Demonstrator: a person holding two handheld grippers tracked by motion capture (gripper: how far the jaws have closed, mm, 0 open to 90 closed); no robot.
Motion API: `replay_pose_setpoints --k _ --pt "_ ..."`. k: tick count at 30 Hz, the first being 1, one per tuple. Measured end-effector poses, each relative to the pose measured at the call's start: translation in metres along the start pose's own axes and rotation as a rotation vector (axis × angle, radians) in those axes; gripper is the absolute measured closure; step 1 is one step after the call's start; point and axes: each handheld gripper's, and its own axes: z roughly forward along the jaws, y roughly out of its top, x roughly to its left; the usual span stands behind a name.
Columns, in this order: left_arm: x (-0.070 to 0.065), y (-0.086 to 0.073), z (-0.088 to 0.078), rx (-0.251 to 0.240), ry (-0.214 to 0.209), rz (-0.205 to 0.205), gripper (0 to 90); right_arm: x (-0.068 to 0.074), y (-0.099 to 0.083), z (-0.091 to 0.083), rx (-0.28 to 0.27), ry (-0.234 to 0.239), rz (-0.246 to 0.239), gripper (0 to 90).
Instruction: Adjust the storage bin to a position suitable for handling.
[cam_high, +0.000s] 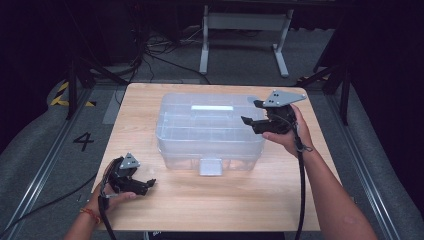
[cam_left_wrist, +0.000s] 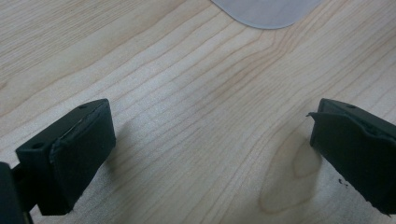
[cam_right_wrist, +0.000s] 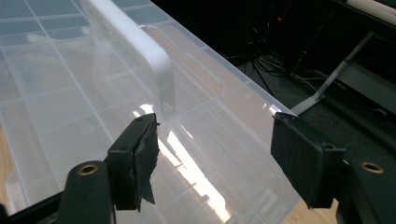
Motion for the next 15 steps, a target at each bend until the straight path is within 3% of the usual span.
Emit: replay_pose_setpoints --k 15 --pt "0.0 0.0 0.0 0.0 0.0 0.0 0.5 0.005 0.019 0.025 0.025 0.04 -0.032 36.7"
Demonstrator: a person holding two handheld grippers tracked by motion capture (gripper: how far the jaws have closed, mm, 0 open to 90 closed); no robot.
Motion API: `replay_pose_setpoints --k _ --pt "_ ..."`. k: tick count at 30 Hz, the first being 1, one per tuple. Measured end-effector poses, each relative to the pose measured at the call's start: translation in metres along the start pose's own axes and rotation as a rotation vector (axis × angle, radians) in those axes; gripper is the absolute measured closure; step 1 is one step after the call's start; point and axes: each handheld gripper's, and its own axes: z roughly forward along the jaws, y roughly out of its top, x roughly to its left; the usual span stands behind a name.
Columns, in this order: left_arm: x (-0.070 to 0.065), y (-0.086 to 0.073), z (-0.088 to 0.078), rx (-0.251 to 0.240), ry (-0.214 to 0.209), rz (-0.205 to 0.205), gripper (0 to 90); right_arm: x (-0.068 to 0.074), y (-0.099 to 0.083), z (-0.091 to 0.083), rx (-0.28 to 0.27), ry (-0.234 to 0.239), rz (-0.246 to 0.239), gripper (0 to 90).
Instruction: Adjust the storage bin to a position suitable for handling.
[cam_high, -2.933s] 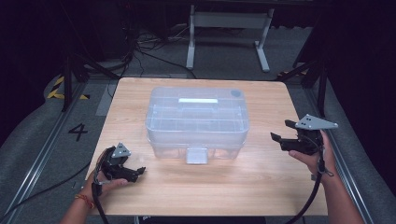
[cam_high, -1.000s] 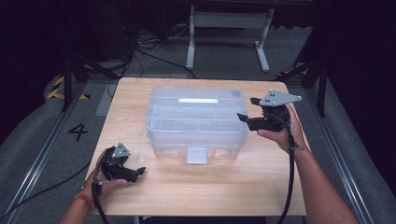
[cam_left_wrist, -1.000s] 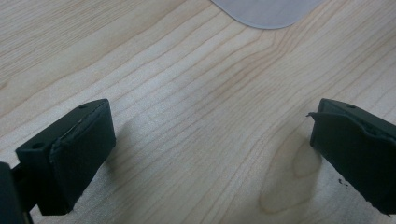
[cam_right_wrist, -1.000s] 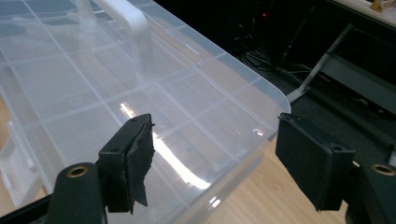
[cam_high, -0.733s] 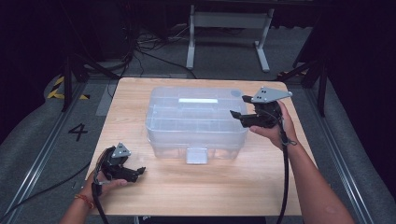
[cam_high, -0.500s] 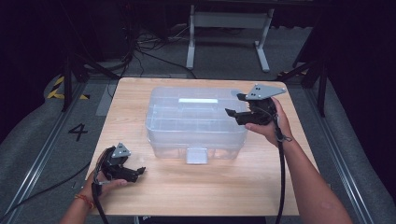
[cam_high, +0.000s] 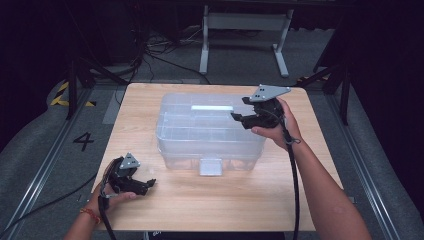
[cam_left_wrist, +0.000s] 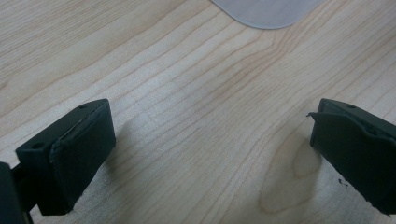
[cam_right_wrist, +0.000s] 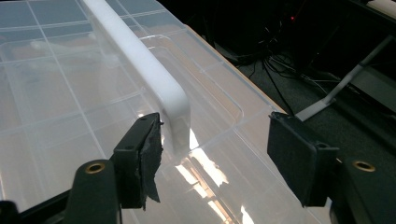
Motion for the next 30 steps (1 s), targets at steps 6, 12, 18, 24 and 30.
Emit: replay_pose_setpoints --k 6,12,18,24,30 --pt "0.0 0.0 0.0 -0.001 0.0 0.001 0.5 0.002 0.0 0.009 0.026 0.016 -0.014 40.1" --pt "0.0 0.0 0.0 0.0 0.0 0.0 0.5 0.005 0.003 0.015 0.052 0.001 -0.051 44.6" --pt "0.0 0.0 0.0 0.0 0.0 0.0 0.5 0.006 0.009 0.017 0.062 0.034 -0.055 56.9" --pt "0.0 0.0 0.0 0.0 0.0 0.0 0.6 0.009 0.014 0.022 0.073 0.044 -0.061 63.9" --pt "0.0 0.0 0.0 0.0 0.001 0.0 0.5 0.012 0.015 0.024 0.082 0.055 -0.063 73.1"
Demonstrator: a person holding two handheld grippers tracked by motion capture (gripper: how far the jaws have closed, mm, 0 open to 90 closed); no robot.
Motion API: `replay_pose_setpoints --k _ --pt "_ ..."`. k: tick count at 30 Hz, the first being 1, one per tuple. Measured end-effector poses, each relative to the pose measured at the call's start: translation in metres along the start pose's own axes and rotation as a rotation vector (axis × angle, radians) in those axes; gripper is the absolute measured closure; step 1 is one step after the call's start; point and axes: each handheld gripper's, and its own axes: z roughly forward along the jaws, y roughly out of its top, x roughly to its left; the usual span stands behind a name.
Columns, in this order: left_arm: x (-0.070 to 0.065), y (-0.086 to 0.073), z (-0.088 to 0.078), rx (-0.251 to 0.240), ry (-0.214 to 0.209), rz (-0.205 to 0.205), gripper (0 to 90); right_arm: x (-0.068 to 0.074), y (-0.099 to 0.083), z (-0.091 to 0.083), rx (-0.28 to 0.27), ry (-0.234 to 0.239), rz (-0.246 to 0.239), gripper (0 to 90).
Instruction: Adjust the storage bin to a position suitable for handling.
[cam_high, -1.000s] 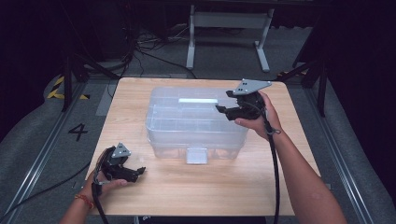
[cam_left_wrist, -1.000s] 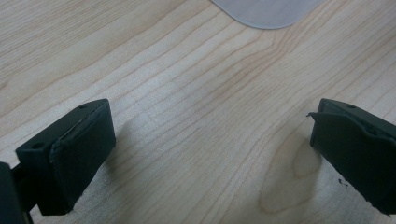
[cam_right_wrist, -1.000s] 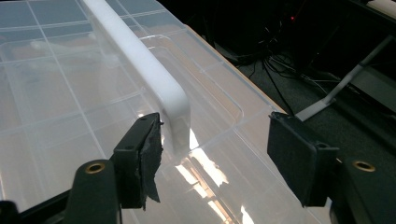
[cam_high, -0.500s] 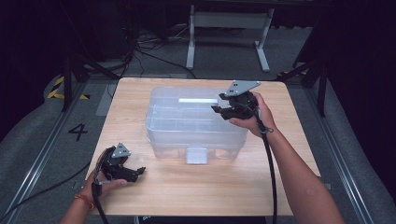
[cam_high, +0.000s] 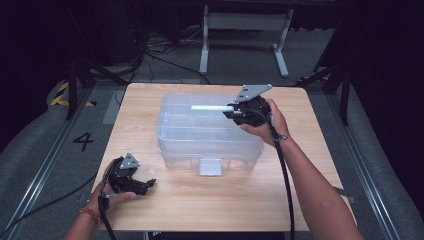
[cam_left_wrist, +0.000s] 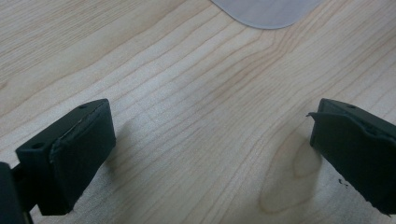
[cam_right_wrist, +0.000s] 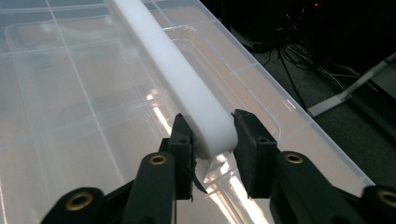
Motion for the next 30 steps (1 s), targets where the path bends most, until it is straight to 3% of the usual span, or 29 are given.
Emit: replay_pose_setpoints --k 6,10,11,15,20,30 --pt "0.002 0.0 -0.001 -0.006 -0.009 0.012 1.7 0.0 0.0 0.0 -0.004 0.006 0.0 74.7" --pt "0.003 -0.001 -0.003 -0.029 -0.002 -0.009 11.9 0.0 0.001 -0.001 0.0 0.008 -0.007 74.9" --pt "0.005 0.0 -0.003 -0.037 0.008 0.008 13.7 -0.001 0.001 -0.001 0.002 0.011 -0.008 74.9" --pt "0.003 0.002 -0.002 -0.032 -0.002 0.001 18.2 -0.001 0.003 0.0 0.011 0.012 -0.008 74.8" --pt "-0.001 0.007 -0.003 -0.031 0.002 0.028 27.9 -0.004 0.006 -0.001 0.014 0.013 0.004 74.7" --pt "-0.006 0.029 -0.035 -0.174 0.038 0.052 47.7 -0.011 0.014 -0.001 0.023 0.015 0.032 74.0"
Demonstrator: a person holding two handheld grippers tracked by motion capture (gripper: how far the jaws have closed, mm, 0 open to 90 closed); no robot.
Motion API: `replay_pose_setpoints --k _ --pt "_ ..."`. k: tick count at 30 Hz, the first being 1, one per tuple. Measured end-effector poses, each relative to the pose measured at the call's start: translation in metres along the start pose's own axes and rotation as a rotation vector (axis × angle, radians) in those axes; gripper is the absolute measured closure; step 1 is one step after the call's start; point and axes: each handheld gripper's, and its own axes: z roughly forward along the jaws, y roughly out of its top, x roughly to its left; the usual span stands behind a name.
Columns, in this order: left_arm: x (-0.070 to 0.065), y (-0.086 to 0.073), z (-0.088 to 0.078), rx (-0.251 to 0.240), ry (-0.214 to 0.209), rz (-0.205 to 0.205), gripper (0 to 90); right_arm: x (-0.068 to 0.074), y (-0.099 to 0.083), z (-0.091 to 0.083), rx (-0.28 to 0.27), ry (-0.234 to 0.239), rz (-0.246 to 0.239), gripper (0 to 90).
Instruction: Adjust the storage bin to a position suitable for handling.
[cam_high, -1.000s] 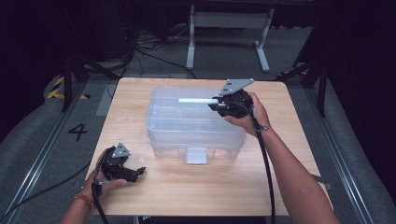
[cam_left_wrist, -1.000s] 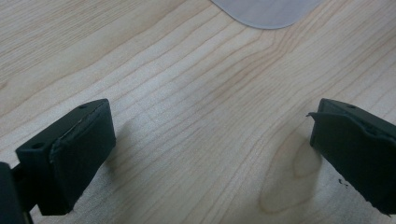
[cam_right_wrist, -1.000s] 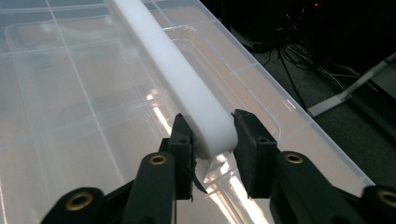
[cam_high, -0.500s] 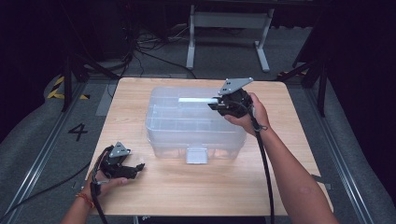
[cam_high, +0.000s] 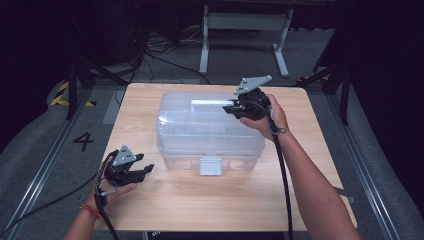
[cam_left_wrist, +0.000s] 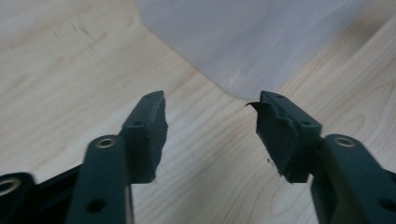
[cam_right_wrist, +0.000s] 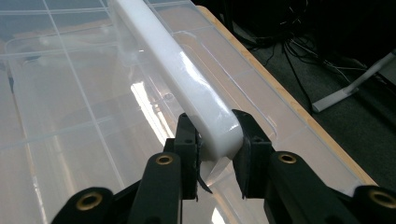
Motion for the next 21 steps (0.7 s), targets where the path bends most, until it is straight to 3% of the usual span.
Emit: replay_pose_setpoints --k 3,8,16,21 --pt "-0.002 0.01 -0.007 -0.054 0.005 0.006 53.0 -0.001 0.002 0.0 0.005 -0.003 -0.001 73.8" --pt "-0.005 0.026 -0.015 -0.115 -0.02 0.014 58.1 -0.003 0.005 0.0 0.011 -0.005 0.007 73.5" --pt "-0.005 0.036 -0.014 -0.127 -0.049 -0.004 67.0 -0.008 0.012 -0.002 0.021 -0.008 0.01 72.6" --pt "-0.008 0.042 -0.011 -0.129 -0.056 0.022 74.1 -0.01 0.014 -0.002 0.028 -0.011 0.015 72.4"
